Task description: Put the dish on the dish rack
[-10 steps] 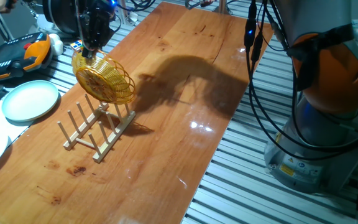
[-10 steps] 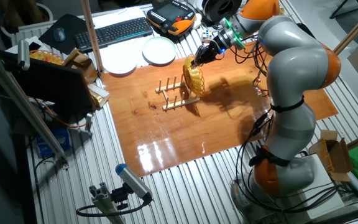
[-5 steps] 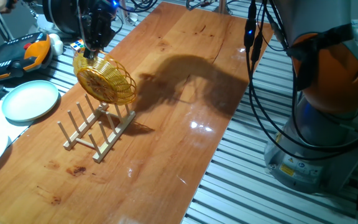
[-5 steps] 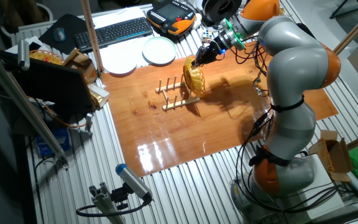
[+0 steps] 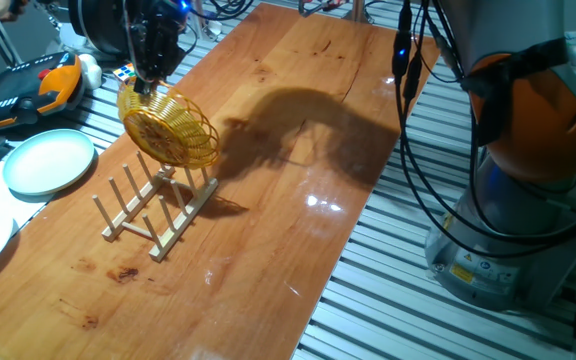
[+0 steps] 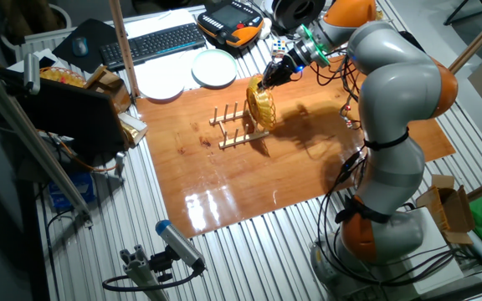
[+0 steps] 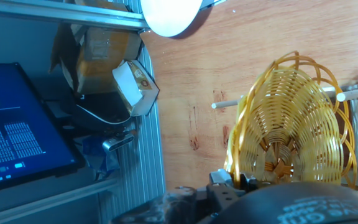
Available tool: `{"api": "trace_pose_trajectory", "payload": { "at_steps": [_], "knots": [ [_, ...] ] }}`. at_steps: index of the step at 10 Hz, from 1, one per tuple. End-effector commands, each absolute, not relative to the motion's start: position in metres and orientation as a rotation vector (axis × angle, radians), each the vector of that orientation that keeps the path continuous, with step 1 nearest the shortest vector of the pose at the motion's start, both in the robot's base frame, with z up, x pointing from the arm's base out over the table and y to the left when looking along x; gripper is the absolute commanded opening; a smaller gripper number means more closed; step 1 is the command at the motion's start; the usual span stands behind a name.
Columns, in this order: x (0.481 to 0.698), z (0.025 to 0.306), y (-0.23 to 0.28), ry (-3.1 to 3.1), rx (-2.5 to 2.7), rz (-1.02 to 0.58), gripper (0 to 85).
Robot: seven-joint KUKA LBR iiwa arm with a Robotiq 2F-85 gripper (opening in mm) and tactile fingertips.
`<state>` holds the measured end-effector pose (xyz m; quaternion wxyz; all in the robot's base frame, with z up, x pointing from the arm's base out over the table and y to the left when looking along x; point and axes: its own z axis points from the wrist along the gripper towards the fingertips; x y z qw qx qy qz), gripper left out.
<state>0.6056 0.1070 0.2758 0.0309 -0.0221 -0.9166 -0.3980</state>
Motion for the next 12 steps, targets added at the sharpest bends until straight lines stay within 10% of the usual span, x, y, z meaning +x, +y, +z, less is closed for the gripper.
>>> {"api": "trace_pose_trajectory", "payload": {
  "at_steps": [1,6,12],
  "knots": [
    [0.6056,0.2758,0.1071,-2.823,-0.074,-1.226,19.0],
    [0.6056,0.2759,0.1068,-2.832,-0.093,-1.225,49.0],
    [0.6043,0.2744,0.1036,-2.838,-0.1,-1.226,54.7]
  ]
}}
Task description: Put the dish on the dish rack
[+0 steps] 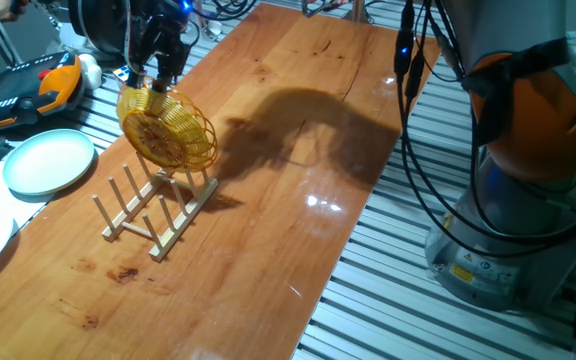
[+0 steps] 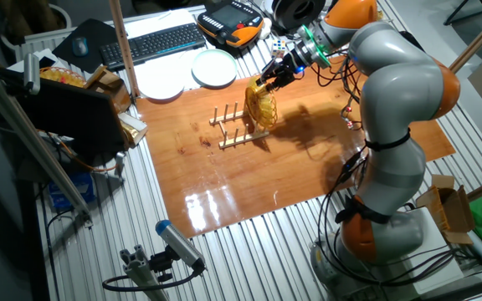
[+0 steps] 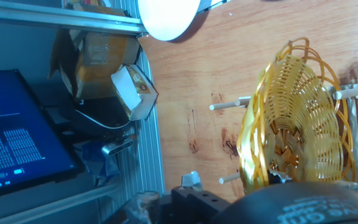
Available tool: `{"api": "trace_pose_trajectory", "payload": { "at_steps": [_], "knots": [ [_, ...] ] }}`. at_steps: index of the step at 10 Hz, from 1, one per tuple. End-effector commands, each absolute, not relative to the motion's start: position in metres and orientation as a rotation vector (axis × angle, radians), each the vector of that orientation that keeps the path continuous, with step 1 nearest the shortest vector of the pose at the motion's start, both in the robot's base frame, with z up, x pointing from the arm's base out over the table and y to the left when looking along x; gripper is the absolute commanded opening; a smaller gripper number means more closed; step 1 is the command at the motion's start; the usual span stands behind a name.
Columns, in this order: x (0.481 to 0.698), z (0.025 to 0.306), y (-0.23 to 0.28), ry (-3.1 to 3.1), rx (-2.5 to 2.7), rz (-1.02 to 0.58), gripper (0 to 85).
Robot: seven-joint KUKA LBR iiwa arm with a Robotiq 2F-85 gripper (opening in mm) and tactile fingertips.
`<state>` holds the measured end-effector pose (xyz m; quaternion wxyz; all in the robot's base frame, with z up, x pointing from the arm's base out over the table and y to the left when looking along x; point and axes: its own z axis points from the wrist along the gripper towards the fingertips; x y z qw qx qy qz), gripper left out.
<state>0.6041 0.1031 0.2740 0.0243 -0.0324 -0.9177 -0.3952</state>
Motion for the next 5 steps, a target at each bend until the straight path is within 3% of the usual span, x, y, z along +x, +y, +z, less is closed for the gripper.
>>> {"api": "trace_pose_trajectory", "payload": {
  "at_steps": [1,5],
  "knots": [
    [0.6036,0.2731,0.1023,-2.846,-0.097,-1.214,54.7],
    [0.601,0.2727,0.096,-2.89,-0.047,-1.168,55.0]
  ]
}}
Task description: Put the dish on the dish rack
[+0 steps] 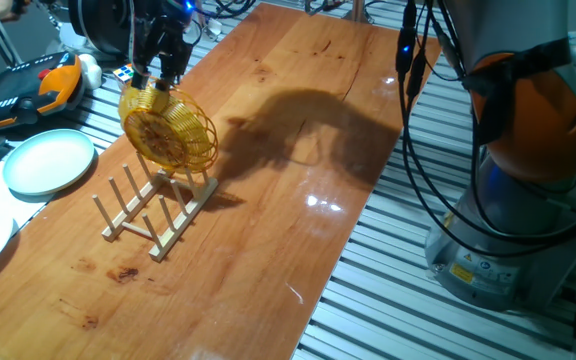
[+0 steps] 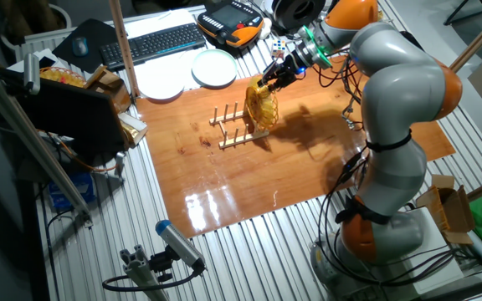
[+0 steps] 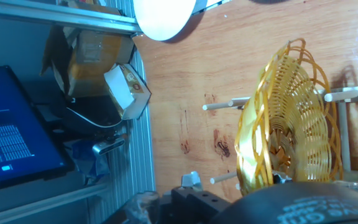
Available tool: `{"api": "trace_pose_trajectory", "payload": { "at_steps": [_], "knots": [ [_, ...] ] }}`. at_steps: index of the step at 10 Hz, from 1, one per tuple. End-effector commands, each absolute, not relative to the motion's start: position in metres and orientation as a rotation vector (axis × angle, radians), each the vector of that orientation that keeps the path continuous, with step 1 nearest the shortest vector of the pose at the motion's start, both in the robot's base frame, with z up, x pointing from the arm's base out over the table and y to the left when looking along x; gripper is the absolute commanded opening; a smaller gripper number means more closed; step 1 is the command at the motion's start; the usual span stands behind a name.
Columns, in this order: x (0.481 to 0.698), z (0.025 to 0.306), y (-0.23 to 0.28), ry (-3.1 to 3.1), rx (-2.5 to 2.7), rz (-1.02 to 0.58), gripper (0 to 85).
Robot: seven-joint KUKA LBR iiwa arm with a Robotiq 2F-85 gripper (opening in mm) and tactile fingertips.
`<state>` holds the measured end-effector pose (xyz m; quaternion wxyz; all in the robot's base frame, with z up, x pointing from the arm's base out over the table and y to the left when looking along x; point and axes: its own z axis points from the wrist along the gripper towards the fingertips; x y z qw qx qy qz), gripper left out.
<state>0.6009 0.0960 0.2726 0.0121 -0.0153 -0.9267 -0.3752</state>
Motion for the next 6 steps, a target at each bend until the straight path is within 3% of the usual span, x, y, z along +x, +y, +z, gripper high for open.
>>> {"api": "trace_pose_trajectory", "payload": {
  "at_steps": [1,6],
  "knots": [
    [0.6002,0.2723,0.0945,-2.895,-0.045,-1.165,55.0],
    [0.5938,0.2693,0.0846,-2.942,-0.062,-1.123,55.3]
  ]
}}
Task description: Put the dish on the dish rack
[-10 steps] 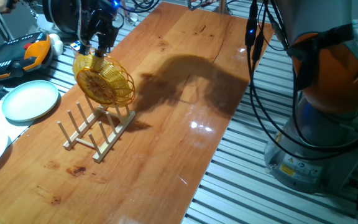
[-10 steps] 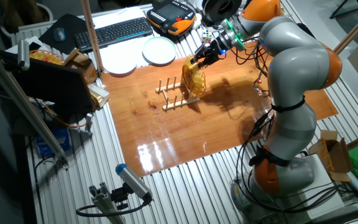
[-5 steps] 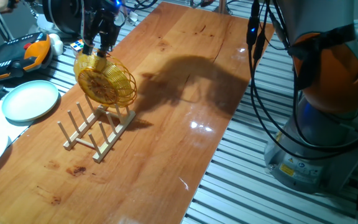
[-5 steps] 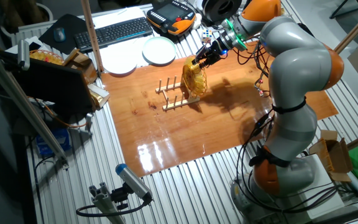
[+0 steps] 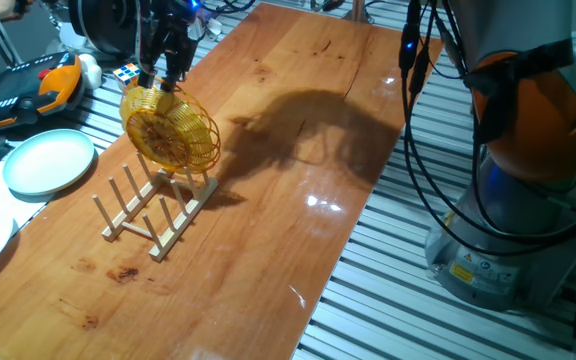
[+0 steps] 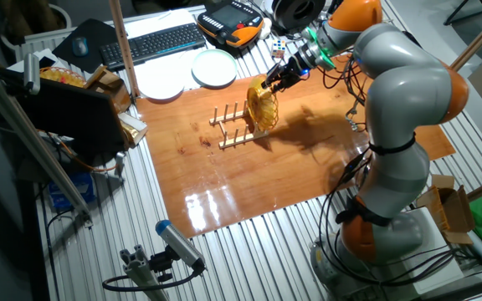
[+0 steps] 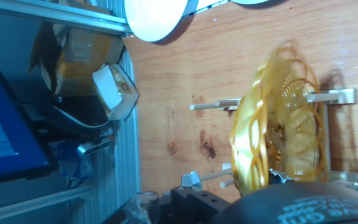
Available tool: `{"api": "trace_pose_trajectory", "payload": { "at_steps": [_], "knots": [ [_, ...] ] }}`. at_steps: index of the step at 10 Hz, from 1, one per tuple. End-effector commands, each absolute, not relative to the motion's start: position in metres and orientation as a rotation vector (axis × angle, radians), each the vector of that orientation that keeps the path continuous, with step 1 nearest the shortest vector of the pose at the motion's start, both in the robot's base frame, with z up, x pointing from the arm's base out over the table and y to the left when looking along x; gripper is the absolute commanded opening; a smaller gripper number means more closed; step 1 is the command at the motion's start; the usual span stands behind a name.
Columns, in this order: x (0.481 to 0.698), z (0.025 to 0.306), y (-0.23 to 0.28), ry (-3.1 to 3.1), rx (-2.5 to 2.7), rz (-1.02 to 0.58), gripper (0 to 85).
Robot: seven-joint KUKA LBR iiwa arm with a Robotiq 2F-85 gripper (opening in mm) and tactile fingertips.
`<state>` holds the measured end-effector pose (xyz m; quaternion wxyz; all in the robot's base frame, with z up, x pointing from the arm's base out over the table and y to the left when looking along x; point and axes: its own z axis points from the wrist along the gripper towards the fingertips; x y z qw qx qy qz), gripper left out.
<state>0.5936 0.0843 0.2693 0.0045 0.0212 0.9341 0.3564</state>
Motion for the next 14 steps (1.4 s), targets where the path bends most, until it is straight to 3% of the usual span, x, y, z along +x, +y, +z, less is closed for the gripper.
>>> {"api": "trace_pose_trajectory", "payload": {
  "at_steps": [1,14],
  "knots": [
    [0.5927,0.2691,0.0829,2.926,0.075,1.107,55.3],
    [0.587,0.2695,0.0747,2.945,0.156,0.931,56.0]
  ]
}}
